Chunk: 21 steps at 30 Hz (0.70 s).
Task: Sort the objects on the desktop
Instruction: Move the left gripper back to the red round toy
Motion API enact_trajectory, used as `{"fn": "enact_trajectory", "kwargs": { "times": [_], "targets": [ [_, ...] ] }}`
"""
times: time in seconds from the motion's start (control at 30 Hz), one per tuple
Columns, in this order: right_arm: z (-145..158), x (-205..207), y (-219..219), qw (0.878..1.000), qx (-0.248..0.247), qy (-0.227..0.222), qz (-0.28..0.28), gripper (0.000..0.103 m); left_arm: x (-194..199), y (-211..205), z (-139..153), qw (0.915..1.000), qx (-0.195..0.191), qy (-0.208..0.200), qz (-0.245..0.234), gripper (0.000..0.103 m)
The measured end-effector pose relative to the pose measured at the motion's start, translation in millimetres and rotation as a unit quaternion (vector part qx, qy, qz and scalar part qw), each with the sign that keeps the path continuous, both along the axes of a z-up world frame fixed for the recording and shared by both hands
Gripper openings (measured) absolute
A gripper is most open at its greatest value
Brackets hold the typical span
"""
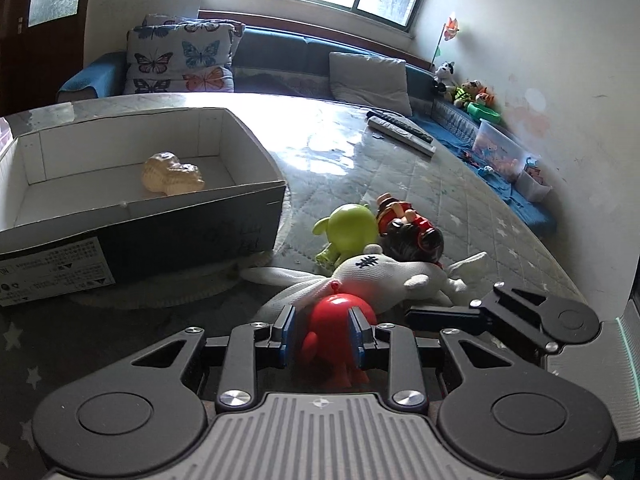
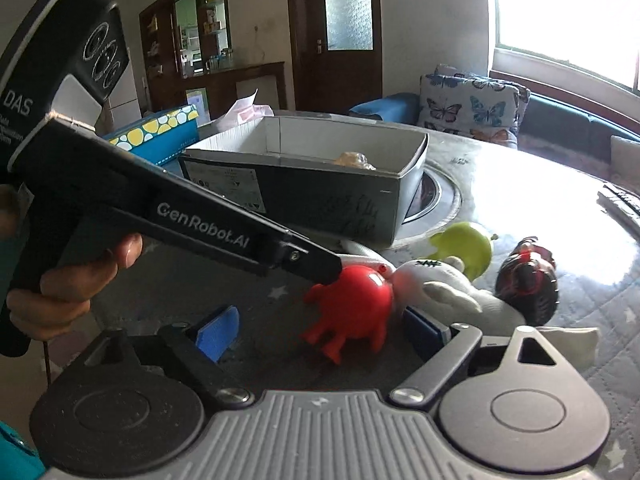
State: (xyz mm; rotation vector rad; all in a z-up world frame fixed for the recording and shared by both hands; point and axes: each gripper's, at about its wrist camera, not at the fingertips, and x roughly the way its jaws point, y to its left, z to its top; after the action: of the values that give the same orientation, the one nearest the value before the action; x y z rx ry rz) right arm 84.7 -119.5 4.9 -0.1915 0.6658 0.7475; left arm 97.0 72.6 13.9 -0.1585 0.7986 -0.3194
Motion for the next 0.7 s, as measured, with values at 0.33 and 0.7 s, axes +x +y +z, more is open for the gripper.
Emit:
{"fn": "enact_trajectory", "kwargs": {
  "times": [0.33, 0.7],
  "targets": [
    [-13, 16, 5, 1.000, 0.000, 0.023, -0.011, 0.082, 7, -1, -4, 0.9999, -0.011, 0.009, -0.009, 0.031],
    [-19, 24, 6, 0.999, -0.007, 0.029, -0.028, 0.064, 14, 4, -4, 0.9986, -0.041, 0.033, -0.011, 0.031]
  ]
}}
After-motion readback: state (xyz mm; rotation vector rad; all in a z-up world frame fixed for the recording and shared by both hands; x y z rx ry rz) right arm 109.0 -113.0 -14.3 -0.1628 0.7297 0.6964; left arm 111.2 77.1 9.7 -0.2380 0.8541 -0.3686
